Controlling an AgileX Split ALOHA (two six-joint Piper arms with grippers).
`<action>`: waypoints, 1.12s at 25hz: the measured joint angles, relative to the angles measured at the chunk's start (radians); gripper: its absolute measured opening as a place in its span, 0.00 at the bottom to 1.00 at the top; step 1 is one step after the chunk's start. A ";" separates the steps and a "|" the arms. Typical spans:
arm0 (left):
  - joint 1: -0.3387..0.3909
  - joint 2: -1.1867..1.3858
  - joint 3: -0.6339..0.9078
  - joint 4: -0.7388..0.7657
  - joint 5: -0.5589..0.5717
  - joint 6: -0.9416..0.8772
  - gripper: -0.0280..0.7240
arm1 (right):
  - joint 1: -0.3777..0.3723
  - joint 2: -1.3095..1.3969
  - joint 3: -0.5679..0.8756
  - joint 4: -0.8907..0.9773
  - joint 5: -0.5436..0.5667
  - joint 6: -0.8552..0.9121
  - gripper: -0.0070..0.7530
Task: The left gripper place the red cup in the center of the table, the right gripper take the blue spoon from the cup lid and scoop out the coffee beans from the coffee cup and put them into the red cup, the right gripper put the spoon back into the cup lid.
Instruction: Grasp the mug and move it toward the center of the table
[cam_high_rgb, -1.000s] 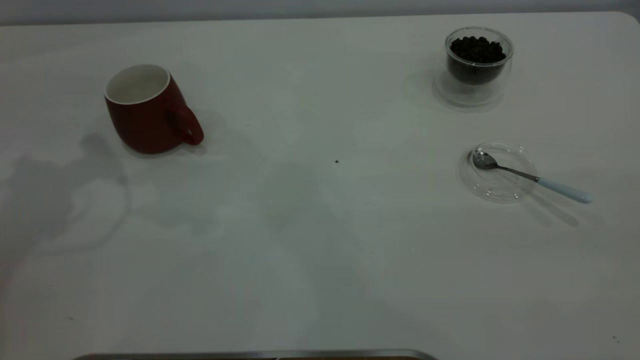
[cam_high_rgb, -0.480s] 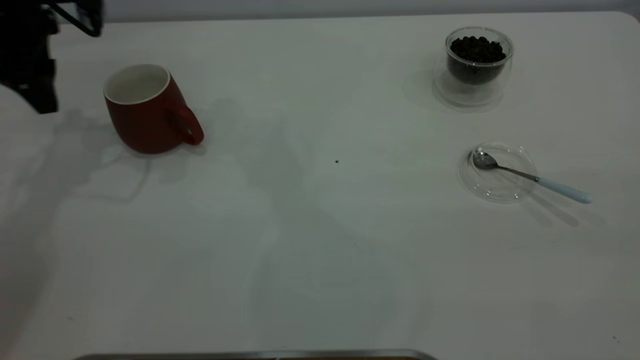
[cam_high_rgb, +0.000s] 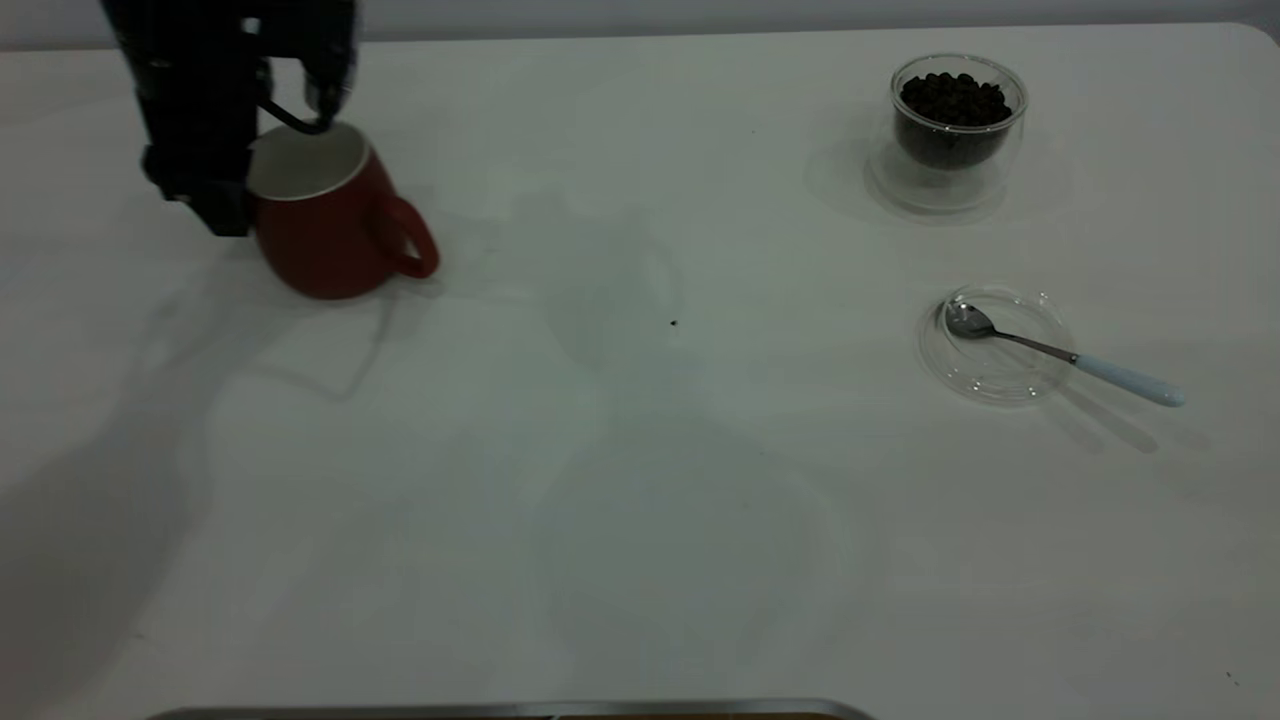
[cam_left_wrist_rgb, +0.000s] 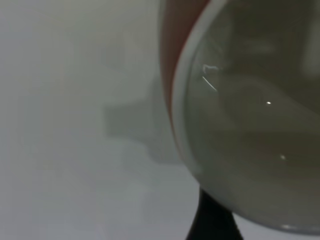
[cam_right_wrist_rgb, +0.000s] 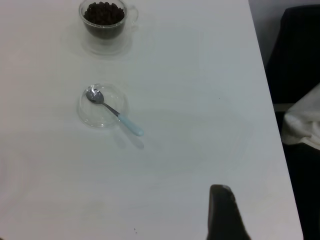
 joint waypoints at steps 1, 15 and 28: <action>-0.009 0.002 -0.003 0.001 -0.005 0.003 0.82 | 0.000 0.000 0.000 0.000 0.000 0.000 0.64; -0.207 0.003 -0.011 -0.118 -0.059 0.024 0.82 | 0.000 0.000 0.000 0.000 0.000 0.000 0.64; -0.291 -0.012 -0.011 -0.248 -0.080 -0.031 0.82 | 0.000 0.000 0.000 0.000 0.000 0.000 0.64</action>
